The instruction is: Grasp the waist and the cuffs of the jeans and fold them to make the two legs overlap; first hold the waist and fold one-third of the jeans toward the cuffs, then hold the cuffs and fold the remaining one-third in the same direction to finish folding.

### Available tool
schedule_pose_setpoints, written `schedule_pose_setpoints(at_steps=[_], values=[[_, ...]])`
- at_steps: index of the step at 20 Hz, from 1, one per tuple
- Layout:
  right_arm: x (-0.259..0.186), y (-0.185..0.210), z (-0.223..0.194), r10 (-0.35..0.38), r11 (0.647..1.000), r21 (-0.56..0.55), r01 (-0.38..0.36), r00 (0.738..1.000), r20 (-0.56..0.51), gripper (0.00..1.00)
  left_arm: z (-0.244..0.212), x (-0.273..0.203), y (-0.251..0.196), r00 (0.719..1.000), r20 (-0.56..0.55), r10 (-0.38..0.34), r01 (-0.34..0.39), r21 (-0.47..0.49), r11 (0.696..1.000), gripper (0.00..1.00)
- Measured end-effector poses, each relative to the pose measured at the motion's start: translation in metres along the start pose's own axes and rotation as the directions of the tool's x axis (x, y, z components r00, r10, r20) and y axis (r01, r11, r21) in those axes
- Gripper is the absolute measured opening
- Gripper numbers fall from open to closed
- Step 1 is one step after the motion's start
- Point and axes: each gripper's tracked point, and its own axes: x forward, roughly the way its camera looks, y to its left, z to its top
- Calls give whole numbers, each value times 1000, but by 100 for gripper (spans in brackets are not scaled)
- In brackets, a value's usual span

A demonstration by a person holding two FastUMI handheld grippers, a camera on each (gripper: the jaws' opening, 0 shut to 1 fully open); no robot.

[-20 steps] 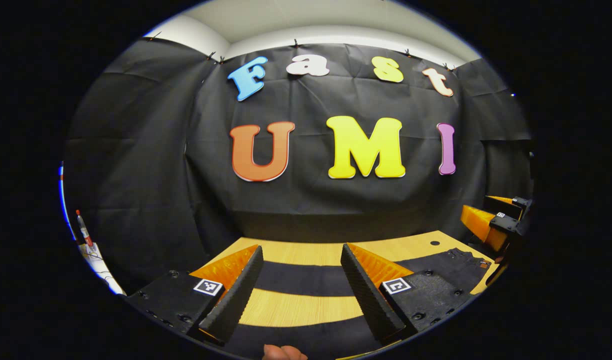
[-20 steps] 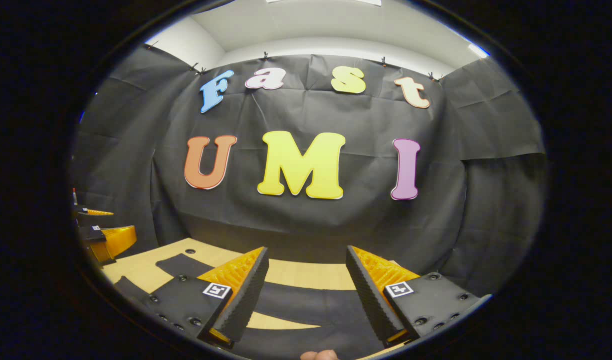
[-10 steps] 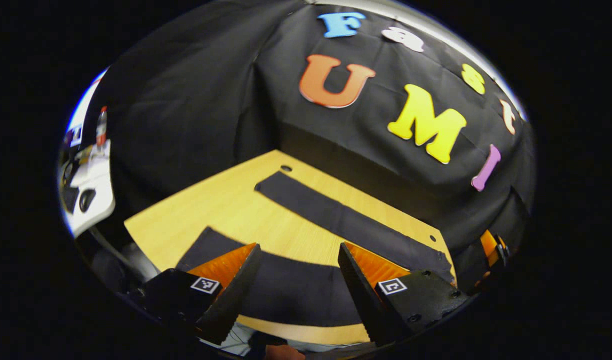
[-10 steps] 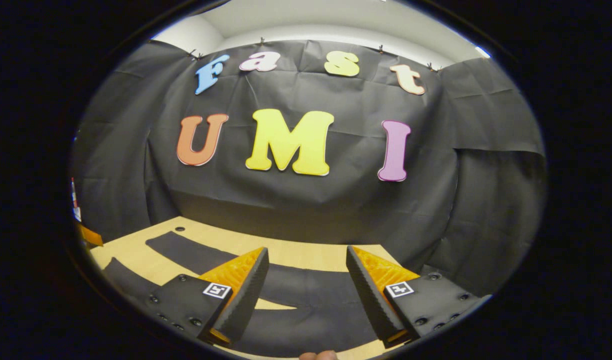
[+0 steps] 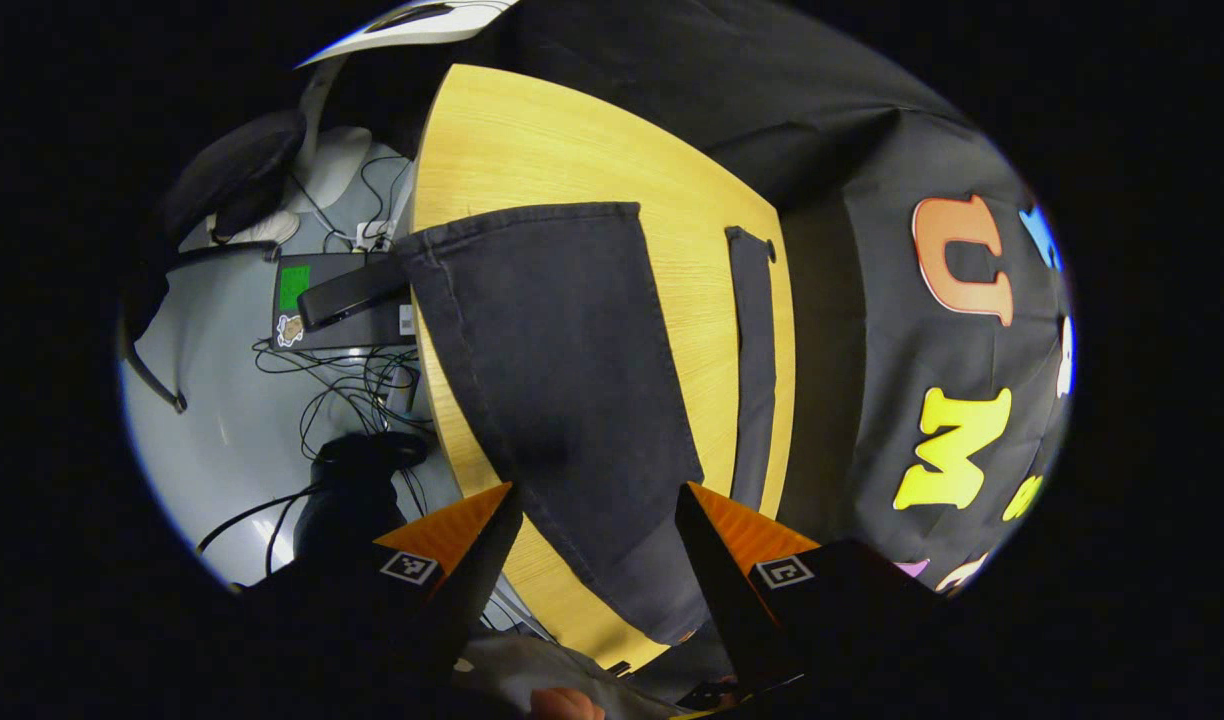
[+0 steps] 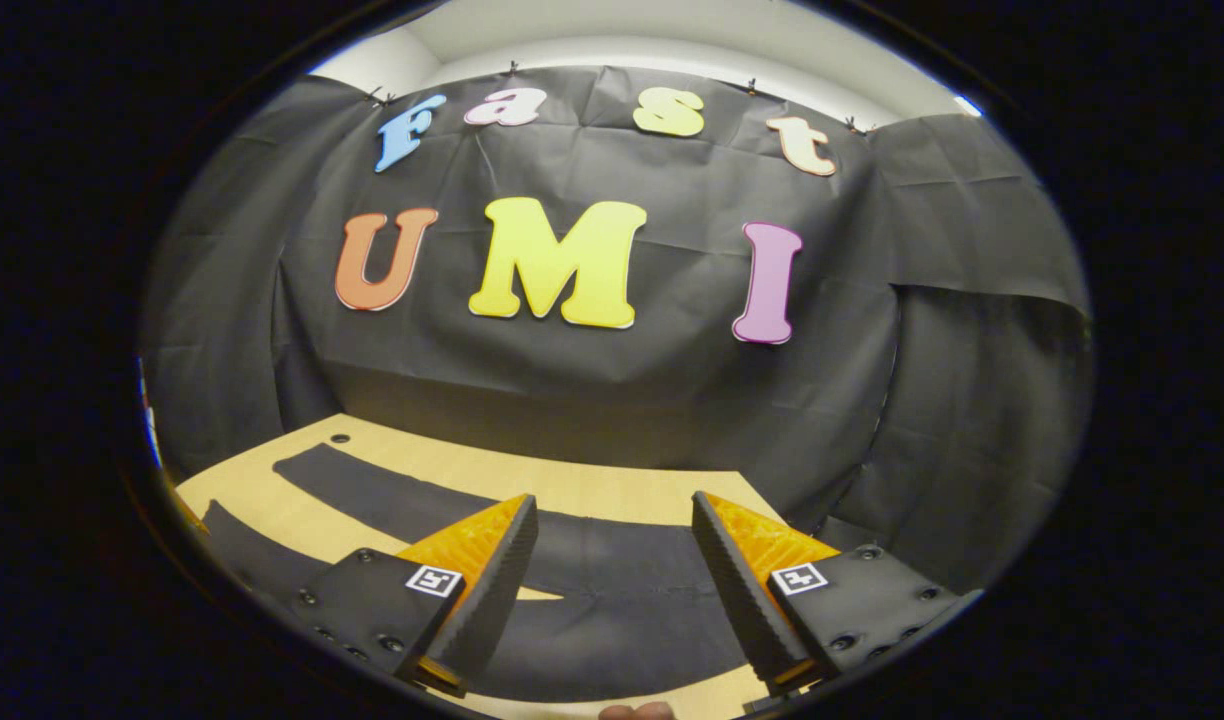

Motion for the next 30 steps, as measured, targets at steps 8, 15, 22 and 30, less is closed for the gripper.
schedule_pose_setpoints(at_steps=[8, 15, 22, 30], values=[[-1, -12, 6, -30, 999, -21, 30, 1000, 8, 96, 0, 19, 10, 998, -16, 58, -60, -110, 992, 99], [3, -28, -3, -71, 997, -13, 70, 997, -13, 99, 23, 38, -11, 996, 80, -34, 52, -229, 972, 98], [7, -49, -38, -103, 991, 76, 113, 987, -125, 96, 21, 50, 1, 995, 83, -52, 77, -330, 941, 37], [20, -107, -113, -123, 957, 205, 205, 927, -353, 96, 23, 57, 4, 998, 60, -28, 44, -299, 953, 4]])
